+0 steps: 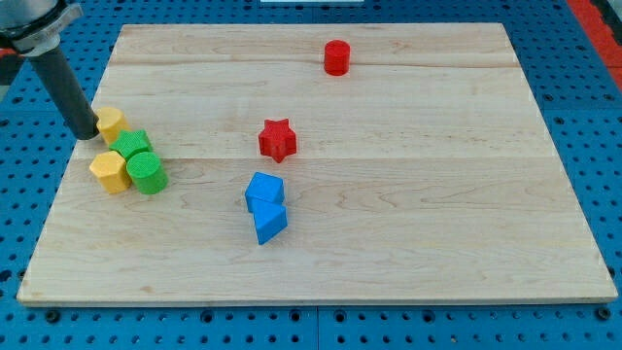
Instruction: Push the green circle below the red star
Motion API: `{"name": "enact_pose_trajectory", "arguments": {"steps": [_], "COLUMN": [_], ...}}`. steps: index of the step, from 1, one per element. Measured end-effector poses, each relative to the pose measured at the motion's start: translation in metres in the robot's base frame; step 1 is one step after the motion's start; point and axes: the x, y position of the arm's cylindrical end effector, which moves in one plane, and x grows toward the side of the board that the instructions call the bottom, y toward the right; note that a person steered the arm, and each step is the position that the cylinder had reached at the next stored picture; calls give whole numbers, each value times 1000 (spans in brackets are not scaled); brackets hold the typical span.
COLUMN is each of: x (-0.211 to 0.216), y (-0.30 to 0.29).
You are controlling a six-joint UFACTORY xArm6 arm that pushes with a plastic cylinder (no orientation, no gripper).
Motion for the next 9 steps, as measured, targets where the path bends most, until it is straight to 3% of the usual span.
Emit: {"name": "enact_pose_trajectory", "arguments": {"steps": [1,3,5,8,9], "x": [9,49,77,63,62], "y": [-27,18,23,140,153]}}
